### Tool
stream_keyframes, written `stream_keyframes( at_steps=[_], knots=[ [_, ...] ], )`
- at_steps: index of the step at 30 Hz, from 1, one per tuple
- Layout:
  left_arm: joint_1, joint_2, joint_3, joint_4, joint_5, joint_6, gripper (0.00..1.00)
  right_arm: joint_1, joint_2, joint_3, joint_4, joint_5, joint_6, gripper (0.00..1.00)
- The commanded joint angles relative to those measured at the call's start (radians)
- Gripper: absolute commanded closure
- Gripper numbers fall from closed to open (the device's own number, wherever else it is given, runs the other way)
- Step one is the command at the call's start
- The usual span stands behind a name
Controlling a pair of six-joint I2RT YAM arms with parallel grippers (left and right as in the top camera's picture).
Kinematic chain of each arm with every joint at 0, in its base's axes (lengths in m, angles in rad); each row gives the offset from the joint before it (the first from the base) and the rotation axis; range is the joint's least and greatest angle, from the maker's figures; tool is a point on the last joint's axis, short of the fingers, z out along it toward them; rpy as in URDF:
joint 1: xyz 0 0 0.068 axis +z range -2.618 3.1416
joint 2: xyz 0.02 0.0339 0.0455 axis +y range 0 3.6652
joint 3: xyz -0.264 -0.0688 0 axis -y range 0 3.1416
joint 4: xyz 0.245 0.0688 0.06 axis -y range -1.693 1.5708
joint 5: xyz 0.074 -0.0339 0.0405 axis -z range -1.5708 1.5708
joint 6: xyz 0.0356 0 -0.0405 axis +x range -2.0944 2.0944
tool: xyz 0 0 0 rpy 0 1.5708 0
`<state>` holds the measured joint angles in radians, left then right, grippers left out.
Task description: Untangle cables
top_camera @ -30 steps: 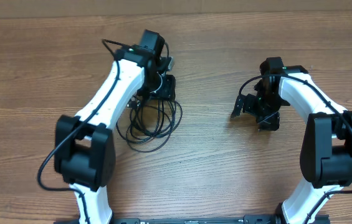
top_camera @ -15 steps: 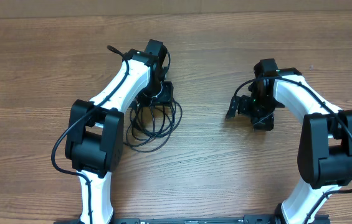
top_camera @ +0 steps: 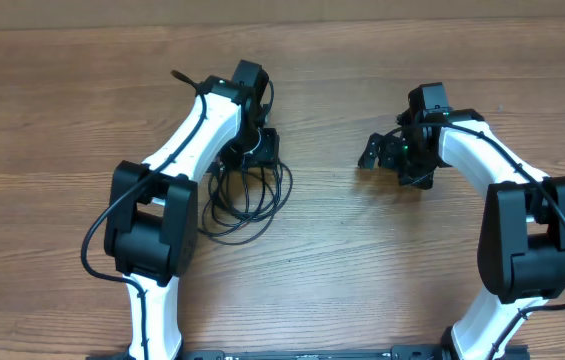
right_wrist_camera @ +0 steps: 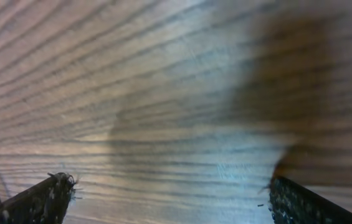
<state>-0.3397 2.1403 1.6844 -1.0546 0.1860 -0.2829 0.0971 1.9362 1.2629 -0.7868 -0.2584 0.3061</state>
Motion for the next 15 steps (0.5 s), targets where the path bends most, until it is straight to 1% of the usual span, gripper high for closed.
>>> stream_keyframes(
  at_steps=[1, 12, 15],
  knots=[
    [0.009, -0.045, 0.055, -0.031, -0.006, -0.005, 0.41, -0.001, -0.028, -0.006, 0.019, -0.005, 0.001, 0.00],
    [0.078, -0.044, 0.087, -0.061, -0.014, -0.002, 0.37, -0.001, -0.028, -0.006, 0.023, -0.004, 0.002, 0.00],
    [0.089, -0.044, 0.085, -0.075, -0.051, -0.002, 0.36, -0.001, -0.028, -0.006, 0.023, -0.005, 0.001, 0.00]
  ],
)
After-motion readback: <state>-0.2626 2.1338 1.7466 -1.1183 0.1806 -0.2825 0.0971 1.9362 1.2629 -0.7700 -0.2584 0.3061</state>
